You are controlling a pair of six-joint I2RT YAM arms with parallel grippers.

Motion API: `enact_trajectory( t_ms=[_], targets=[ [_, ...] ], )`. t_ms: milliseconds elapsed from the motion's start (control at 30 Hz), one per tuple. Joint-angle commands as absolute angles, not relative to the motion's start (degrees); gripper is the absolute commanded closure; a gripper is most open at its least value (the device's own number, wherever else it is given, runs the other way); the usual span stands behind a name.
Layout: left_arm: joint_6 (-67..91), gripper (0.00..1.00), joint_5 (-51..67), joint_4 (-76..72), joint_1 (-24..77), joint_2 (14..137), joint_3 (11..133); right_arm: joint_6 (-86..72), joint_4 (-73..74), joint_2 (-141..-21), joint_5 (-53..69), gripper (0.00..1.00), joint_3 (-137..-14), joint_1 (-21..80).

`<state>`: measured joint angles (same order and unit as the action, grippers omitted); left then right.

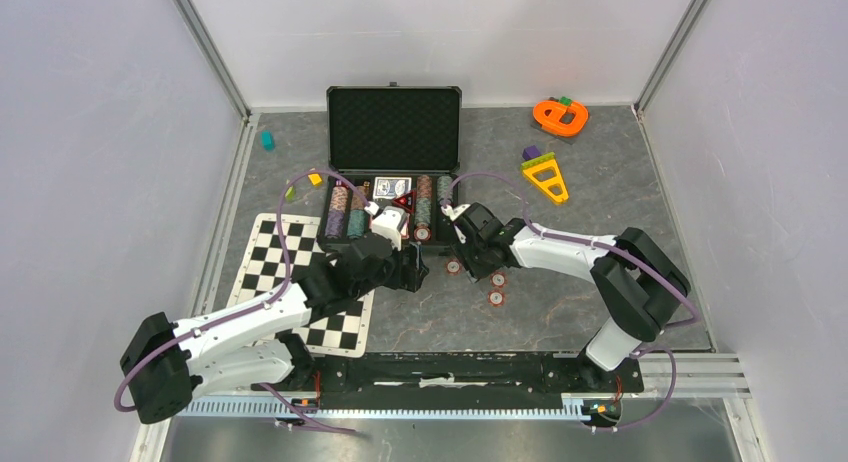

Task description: Pack up texas hold em set

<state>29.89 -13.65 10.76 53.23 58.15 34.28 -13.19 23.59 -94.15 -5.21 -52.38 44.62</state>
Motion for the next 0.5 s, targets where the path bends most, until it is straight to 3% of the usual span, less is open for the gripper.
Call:
enact_trajectory(
  t_ms=[0,467],
  targets=[
    [27.0,0.18,-14.7,10.2,53.5,58.3,34.5,-12.9,26.9,-95.2,-8.8,0.54,-52.5,44.6],
    [26.7,0.18,-15.2,10.5,53.5,58.2,34.4,-12.8,30.3,-89.9,-12.6,0.56,-56.1,45.2]
  ],
)
